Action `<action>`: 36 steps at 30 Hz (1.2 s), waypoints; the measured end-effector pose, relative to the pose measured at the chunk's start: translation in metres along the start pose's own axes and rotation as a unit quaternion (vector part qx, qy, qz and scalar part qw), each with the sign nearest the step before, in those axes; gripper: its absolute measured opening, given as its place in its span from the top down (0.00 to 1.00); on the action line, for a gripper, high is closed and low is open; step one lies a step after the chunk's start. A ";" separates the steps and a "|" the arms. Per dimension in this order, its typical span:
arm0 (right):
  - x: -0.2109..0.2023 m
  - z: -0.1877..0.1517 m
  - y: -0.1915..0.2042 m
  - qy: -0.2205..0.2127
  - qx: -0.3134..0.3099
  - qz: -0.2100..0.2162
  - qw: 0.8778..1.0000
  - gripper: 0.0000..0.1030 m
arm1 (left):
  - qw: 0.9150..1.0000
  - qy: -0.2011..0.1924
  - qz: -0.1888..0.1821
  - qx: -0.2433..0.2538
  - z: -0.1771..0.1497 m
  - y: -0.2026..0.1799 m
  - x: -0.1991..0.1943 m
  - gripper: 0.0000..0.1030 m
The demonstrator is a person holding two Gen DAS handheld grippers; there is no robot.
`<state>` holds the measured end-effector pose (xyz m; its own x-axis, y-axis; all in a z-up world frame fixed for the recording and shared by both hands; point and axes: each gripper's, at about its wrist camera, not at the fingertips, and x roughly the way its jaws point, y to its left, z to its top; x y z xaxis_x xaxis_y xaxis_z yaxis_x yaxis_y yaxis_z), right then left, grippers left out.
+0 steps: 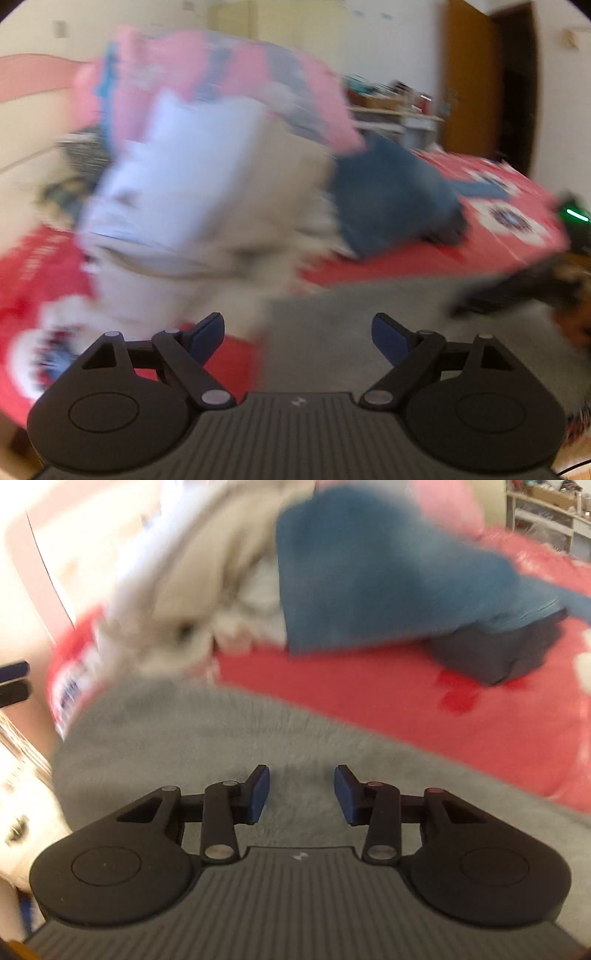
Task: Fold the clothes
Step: 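Move both tools over the grey sweatshirt toward the white blanket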
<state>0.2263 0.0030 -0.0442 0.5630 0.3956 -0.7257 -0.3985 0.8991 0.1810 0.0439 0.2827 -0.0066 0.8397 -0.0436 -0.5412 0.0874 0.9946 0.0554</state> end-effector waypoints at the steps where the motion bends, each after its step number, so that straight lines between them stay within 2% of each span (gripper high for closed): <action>1: 0.012 0.001 0.002 -0.009 0.000 -0.010 1.000 0.60 | 1.000 0.001 -0.010 0.009 -0.007 -0.014 0.011 0.15; 2: 0.019 0.004 0.004 -0.026 0.005 -0.020 0.999 0.59 | 1.000 0.004 -0.014 0.017 -0.014 -0.025 0.021 0.15; 4: 0.022 0.011 0.004 -0.050 0.029 -0.031 0.998 0.58 | 0.999 0.018 0.004 0.026 -0.021 -0.033 0.036 0.15; 6: 0.010 0.011 -0.003 -0.074 0.052 -0.019 0.996 0.60 | 0.999 0.033 0.022 0.036 -0.028 -0.040 0.052 0.15; 7: -0.001 0.009 -0.008 -0.088 0.064 -0.016 0.994 0.60 | 0.998 0.038 0.026 0.035 -0.031 -0.041 0.057 0.15; 9: -0.038 -0.002 -0.025 -0.125 0.089 -0.024 0.988 0.60 | 0.999 0.035 0.009 0.017 -0.036 -0.032 0.055 0.15; 11: -0.076 -0.021 -0.049 -0.147 0.114 -0.047 0.981 0.60 | 0.999 0.032 0.000 0.017 -0.038 -0.025 0.056 0.15; 12: -0.095 -0.032 -0.063 -0.152 0.124 -0.070 0.978 0.60 | 0.999 0.030 -0.001 0.021 -0.039 -0.024 0.055 0.15; 14: -0.125 -0.055 -0.094 -0.144 0.135 -0.153 0.968 0.61 | 0.999 0.028 0.002 0.034 -0.040 -0.023 0.053 0.15; 17: -0.149 -0.083 -0.147 -0.107 0.162 -0.262 0.945 0.67 | 0.998 0.031 0.006 0.047 -0.040 -0.025 0.058 0.15; 19: -0.145 -0.094 -0.186 -0.064 0.175 -0.315 0.930 0.67 | 0.998 0.034 0.006 0.047 -0.038 -0.025 0.062 0.15; 20: -0.137 -0.100 -0.208 -0.047 0.193 -0.323 0.925 0.68 | 0.998 0.035 0.006 0.047 -0.038 -0.025 0.062 0.15; 22: -0.125 -0.105 -0.243 -0.059 0.223 -0.305 0.924 0.68 | 0.998 0.039 0.010 0.049 -0.037 -0.026 0.063 0.15; 26: -0.120 -0.091 -0.269 -0.073 0.216 -0.316 0.921 0.69 | 0.998 0.042 0.021 0.052 -0.037 -0.030 0.062 0.14; 31: -0.179 -0.103 -0.267 -0.123 0.233 -0.299 0.917 0.69 | 0.997 0.047 0.027 0.052 -0.037 -0.032 0.062 0.14; 34: -0.207 -0.119 -0.278 -0.104 0.259 -0.279 0.919 0.68 | 0.997 0.053 0.028 0.046 -0.035 -0.031 0.063 0.14; 36: -0.207 -0.126 -0.282 -0.075 0.256 -0.272 0.925 0.68 | 0.997 0.056 0.033 0.045 -0.035 -0.033 0.064 0.14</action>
<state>0.1309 -0.3560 -0.0288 0.6891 -0.1535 -0.7082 0.3466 0.9281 0.1361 0.0763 0.2504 -0.0721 0.7809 0.0366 -0.6236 0.0862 0.9824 0.1657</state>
